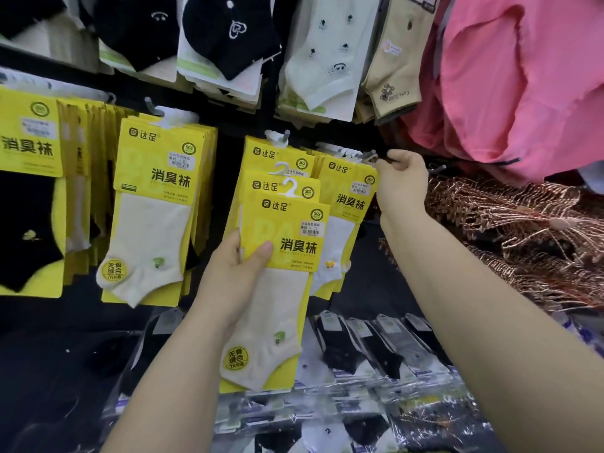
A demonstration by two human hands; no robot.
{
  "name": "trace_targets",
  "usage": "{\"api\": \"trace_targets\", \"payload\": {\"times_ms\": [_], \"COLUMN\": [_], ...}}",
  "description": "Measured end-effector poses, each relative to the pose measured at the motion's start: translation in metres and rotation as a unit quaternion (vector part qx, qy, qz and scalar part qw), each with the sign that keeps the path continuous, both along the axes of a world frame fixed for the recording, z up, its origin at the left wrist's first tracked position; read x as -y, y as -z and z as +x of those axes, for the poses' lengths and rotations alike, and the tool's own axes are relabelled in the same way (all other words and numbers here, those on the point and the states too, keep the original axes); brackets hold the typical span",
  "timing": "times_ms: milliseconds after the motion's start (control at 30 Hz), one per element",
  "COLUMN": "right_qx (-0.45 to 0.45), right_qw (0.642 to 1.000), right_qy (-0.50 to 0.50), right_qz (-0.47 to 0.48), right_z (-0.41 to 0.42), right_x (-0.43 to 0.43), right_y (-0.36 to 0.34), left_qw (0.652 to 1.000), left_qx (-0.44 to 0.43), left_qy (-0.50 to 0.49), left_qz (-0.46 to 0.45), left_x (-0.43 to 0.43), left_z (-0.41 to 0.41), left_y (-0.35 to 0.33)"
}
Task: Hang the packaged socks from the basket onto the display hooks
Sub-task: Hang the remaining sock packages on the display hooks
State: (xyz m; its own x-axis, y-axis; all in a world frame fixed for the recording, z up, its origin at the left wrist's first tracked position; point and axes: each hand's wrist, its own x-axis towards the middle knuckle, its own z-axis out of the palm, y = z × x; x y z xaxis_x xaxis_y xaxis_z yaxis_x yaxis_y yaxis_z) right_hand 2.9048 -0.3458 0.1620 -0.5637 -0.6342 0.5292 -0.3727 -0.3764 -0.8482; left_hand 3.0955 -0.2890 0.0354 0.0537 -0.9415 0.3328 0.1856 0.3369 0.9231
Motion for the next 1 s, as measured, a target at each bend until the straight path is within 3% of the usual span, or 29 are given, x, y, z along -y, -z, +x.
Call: {"api": "trace_targets", "payload": {"times_ms": [67,167,267,500,733,1000], "right_qx": [-0.038,-0.148,-0.206,-0.140,-0.048,-0.072], "right_qw": [0.998,0.972,0.955,0.971,0.995,0.992], "right_qy": [-0.054,-0.165,-0.169,-0.168,-0.070,-0.073], "right_qz": [-0.004,0.085,0.130,0.100,0.054,0.071], "right_z": [0.009,0.027,0.036,0.010,-0.018,-0.001], "right_x": [-0.019,-0.050,-0.067,-0.068,-0.036,0.007], "right_y": [0.011,0.030,0.042,0.038,0.014,0.005], "left_qw": [1.000,1.000,0.999,0.998,0.991,0.994], "left_qx": [0.001,-0.005,-0.027,-0.010,0.072,0.085], "left_qy": [-0.004,-0.014,-0.015,-0.042,-0.113,-0.066], "left_qz": [0.005,0.005,0.013,0.048,0.030,0.028], "left_x": [-0.002,-0.007,-0.013,-0.014,-0.006,-0.006], "left_z": [-0.003,-0.009,-0.015,-0.015,0.007,0.005], "left_y": [-0.001,-0.004,-0.007,-0.006,-0.001,-0.002]}}
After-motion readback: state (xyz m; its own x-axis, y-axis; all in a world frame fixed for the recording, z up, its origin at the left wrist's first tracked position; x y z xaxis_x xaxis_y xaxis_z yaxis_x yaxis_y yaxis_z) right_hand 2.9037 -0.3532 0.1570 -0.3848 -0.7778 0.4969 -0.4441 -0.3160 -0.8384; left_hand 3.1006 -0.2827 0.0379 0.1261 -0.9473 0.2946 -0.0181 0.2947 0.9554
